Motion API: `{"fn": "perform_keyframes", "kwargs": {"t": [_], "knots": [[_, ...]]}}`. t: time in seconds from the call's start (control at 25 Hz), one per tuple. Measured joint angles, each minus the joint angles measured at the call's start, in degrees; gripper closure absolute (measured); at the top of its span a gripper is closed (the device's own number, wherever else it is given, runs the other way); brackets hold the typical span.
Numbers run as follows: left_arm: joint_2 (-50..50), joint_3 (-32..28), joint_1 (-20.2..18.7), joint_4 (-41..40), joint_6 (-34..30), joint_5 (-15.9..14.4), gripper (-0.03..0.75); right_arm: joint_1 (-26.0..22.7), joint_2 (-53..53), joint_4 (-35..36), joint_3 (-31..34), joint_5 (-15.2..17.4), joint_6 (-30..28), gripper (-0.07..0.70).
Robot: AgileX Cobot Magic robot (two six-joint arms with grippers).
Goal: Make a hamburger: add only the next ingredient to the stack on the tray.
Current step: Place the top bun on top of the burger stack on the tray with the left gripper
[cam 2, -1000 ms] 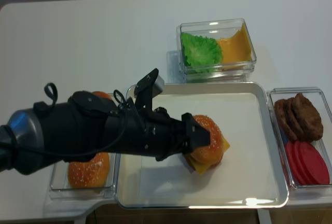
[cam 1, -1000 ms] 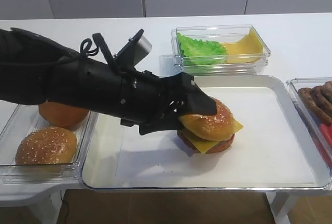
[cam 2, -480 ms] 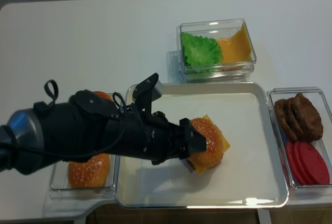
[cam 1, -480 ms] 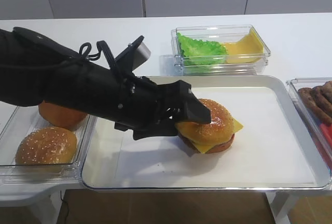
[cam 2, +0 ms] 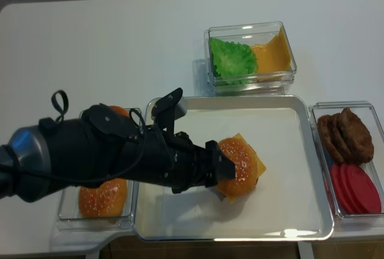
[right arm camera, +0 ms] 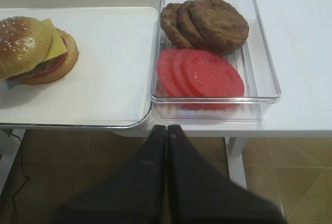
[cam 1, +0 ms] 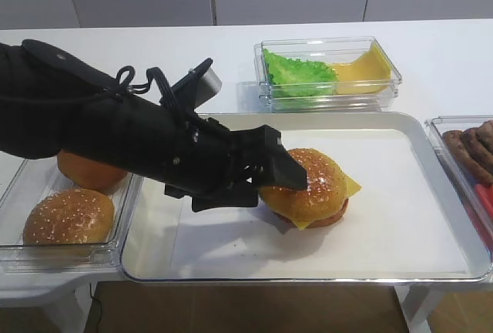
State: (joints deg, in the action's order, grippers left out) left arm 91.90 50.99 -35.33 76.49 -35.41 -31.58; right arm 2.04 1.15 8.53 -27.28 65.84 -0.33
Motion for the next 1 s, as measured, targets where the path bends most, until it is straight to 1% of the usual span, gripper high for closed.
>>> {"fn": "perform_keyframes", "kwargs": {"t": [0.44,0.64,1.0], "knots": [[0.0,0.0,0.0,3.0,0.3,-0.2,0.14,0.0,0.0,0.0,0.0,0.0,0.3,0.636],[0.0,0.0,0.0,6.2,0.4,-0.5,0.14,0.0,0.0,0.0,0.0,0.0,0.3,0.636],[0.0,0.0,0.0,7.1,0.0,-0.5,0.14,0.0,0.0,0.0,0.0,0.0,0.3,0.636]]}}
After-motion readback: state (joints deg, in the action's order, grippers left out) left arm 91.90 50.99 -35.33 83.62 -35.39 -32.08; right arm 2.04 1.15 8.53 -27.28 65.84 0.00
